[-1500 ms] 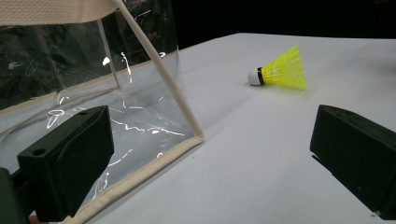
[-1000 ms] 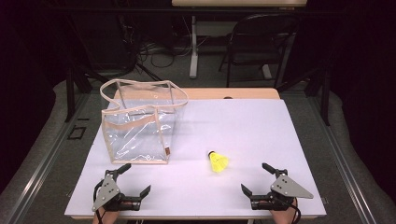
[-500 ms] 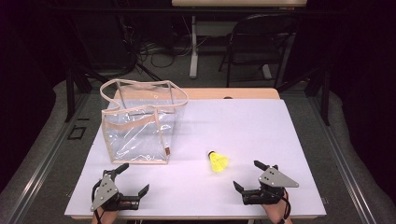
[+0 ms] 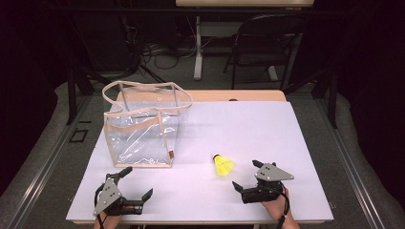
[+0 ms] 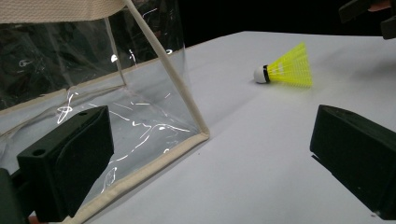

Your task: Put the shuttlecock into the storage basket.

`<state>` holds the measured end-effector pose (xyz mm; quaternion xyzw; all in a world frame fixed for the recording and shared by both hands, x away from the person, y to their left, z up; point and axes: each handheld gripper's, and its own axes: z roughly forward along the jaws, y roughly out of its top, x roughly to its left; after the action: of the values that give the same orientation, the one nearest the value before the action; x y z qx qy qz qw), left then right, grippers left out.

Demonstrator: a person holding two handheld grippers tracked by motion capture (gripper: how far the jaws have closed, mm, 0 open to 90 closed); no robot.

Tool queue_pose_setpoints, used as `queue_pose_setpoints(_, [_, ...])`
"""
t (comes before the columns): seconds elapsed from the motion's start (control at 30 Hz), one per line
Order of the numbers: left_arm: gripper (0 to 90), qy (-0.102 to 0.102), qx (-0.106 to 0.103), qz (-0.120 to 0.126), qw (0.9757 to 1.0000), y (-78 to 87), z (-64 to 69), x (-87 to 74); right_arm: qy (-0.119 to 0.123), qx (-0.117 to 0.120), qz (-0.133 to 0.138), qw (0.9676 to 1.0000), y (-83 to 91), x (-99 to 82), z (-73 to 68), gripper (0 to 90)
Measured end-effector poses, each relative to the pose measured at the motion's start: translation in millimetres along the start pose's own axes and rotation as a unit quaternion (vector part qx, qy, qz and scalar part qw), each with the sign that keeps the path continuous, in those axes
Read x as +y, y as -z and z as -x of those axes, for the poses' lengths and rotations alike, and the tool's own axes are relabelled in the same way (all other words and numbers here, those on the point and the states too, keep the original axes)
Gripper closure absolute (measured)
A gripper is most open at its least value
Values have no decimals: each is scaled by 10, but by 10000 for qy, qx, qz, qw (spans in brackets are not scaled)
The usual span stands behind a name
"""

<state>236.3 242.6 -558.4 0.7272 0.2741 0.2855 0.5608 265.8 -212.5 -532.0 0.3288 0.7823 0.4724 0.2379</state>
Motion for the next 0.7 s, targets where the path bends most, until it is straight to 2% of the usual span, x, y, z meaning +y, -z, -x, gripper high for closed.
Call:
queue_pose_setpoints(0.53, [0, -27, 1, 13, 10000, 7, 0, 1, 25, 138, -402, 9991, -304, 103, 81, 0])
queue_pose_setpoints(0.7, [0, -17, 27, 24, 10000, 16, -3, 3, 63, 144, -513, 9986, -389, 132, 88, 30])
